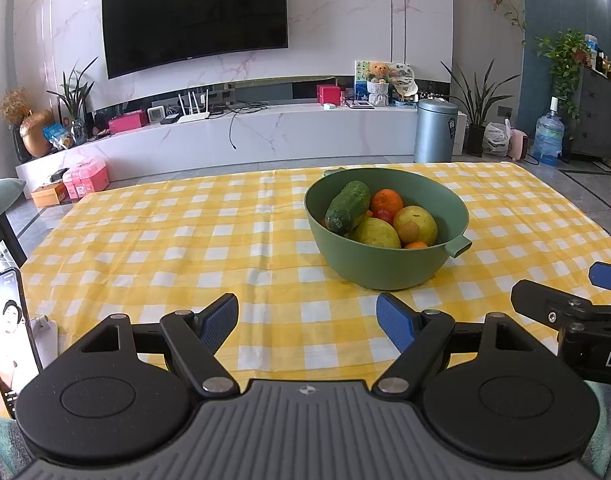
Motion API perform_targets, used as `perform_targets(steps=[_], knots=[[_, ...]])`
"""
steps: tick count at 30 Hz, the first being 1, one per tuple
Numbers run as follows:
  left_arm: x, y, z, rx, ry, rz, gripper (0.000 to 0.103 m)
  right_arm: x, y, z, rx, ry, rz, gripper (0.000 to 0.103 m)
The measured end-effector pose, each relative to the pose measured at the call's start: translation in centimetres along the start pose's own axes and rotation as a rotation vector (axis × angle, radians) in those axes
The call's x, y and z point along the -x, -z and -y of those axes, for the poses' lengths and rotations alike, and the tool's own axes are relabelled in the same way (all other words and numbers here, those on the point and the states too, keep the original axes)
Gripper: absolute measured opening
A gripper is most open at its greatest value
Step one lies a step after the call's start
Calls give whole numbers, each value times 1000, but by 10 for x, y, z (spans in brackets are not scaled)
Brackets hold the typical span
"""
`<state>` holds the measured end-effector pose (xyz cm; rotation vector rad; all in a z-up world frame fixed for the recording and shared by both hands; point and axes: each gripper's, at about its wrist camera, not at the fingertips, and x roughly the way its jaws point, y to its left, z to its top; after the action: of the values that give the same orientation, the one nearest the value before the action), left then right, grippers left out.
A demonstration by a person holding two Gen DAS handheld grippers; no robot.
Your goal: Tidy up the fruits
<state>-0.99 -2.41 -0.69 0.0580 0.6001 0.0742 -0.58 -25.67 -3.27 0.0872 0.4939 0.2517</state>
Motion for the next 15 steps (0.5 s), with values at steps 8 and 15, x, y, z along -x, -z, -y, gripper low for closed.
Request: perform_targets(steps=[8, 15], knots=[[0, 0, 1, -1, 2, 0, 92, -1, 0, 0, 1, 3, -1, 99], [4, 0, 9, -4, 10, 3, 92, -2, 0, 0, 5, 5, -3, 99]])
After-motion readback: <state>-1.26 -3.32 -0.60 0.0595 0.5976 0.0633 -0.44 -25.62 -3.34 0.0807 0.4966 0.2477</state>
